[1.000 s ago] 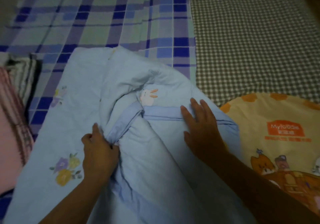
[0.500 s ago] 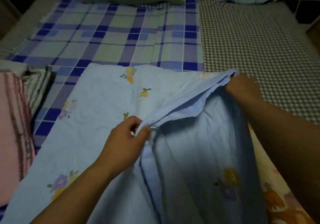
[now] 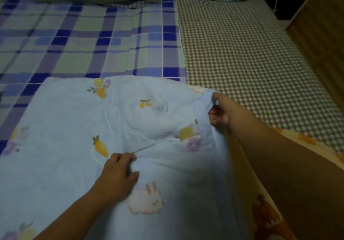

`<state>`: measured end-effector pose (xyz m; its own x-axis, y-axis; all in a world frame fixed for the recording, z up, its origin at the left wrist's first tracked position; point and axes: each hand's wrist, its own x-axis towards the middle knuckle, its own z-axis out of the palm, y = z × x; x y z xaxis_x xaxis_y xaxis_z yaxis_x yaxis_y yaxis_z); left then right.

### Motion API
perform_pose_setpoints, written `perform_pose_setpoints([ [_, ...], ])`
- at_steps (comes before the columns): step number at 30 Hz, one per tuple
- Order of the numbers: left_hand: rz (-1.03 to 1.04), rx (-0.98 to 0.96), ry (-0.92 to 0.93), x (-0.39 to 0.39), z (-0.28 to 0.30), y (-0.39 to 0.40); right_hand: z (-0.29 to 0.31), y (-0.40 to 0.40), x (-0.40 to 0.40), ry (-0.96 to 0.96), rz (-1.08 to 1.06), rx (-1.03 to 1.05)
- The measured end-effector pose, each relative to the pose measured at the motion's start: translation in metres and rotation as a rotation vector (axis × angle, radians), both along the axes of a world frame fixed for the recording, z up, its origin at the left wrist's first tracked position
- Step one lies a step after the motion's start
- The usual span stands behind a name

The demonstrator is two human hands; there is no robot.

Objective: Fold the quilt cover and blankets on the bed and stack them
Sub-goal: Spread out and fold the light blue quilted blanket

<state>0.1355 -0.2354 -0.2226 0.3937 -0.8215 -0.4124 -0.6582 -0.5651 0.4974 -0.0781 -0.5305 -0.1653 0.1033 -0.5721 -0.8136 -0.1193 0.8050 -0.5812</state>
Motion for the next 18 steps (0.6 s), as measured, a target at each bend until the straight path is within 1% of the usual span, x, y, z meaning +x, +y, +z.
perform_pose_setpoints([
  [2,0.015,-0.03,0.082,0.005,-0.007,0.004,-0.002,-0.013,0.013,0.007,0.024,0.003],
  [4,0.001,-0.074,0.106,0.006,-0.013,0.003,-0.001,-0.027,0.026,0.098,0.143,0.029],
  [6,-0.034,-0.125,0.026,0.004,-0.012,0.002,0.013,-0.053,0.034,0.218,0.257,0.058],
  [8,-0.094,-0.224,-0.129,0.003,-0.01,-0.006,0.022,-0.097,0.035,0.314,0.285,-0.02],
  [9,-0.128,-0.279,-0.188,0.004,-0.007,-0.013,0.025,-0.12,0.035,0.316,0.235,-0.08],
  [11,-0.216,-0.342,-0.256,0.007,-0.005,-0.035,0.028,-0.146,0.035,0.228,0.091,-0.2],
  [13,-0.359,-0.288,-0.308,0.005,-0.011,-0.062,0.028,-0.137,0.035,0.124,0.025,-0.249],
  [14,-0.435,-0.254,-0.346,0.002,-0.02,-0.073,0.019,-0.128,0.033,0.133,0.057,-0.242],
  [16,-0.547,-0.194,-0.408,-0.007,-0.038,-0.089,-0.004,-0.114,0.025,0.273,0.21,-0.239],
  [18,-0.567,-0.165,-0.427,-0.014,-0.051,-0.095,-0.017,-0.102,0.021,0.429,0.365,-0.268],
])
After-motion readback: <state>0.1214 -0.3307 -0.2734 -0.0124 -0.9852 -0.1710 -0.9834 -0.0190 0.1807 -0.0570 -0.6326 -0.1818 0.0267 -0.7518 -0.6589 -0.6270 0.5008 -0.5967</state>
